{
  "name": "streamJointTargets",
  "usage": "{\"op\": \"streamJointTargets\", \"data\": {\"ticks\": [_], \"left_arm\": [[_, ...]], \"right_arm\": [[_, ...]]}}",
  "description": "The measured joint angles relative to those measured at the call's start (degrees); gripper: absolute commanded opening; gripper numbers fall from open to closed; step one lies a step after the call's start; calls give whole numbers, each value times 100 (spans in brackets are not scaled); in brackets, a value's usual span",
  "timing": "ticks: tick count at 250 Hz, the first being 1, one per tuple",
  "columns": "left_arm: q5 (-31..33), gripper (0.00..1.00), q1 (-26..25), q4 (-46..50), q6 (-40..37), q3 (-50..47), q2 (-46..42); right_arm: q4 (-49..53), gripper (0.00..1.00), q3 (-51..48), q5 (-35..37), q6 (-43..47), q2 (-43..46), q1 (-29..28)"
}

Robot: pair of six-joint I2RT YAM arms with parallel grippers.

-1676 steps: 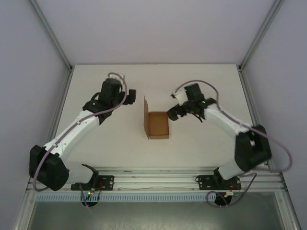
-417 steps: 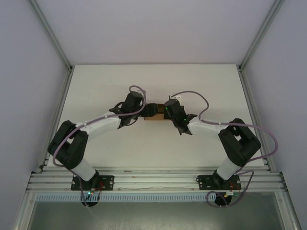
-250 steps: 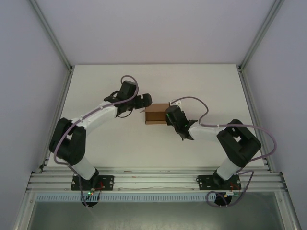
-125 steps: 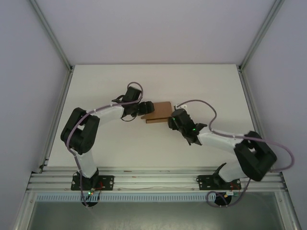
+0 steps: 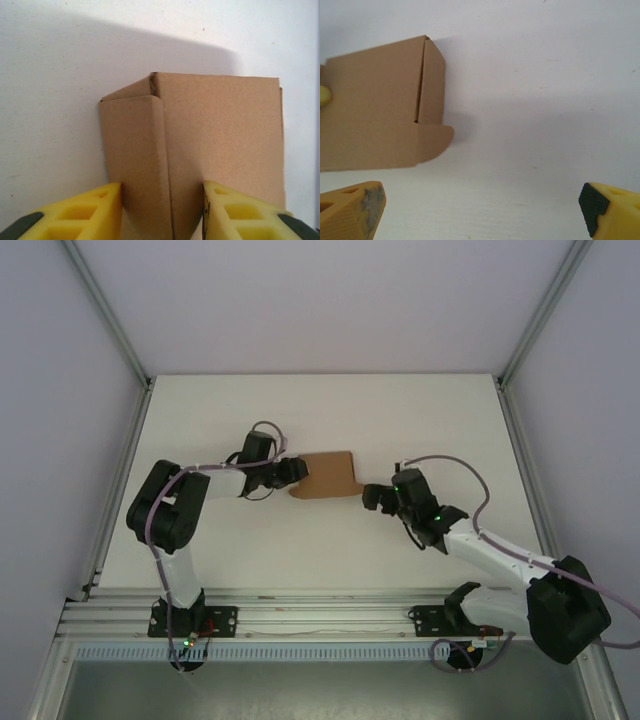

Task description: Assemble paper box

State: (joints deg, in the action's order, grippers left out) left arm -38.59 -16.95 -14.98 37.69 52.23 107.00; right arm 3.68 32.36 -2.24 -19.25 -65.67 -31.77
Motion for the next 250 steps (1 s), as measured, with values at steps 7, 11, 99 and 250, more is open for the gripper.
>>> {"op": "streamJointTargets", "data": {"ticks": [7,11,99,250], "left_arm": [[-114,31,55,-144,42,-55,20],[-190,29,90,-267,120,-105,35],[-955,18,439,-1838,645,-791,190],[-1478,21,721,-3425,1530,-1224,588]], "right_arm": [[-13,100,70,-184,-98,-103,98],[-31,100,114,-278,-144,-175,151],[-334,100,1401,-1891,-769,-1967,684],[-1725,67,2363,-4371,-1843,-4089,933]]}}
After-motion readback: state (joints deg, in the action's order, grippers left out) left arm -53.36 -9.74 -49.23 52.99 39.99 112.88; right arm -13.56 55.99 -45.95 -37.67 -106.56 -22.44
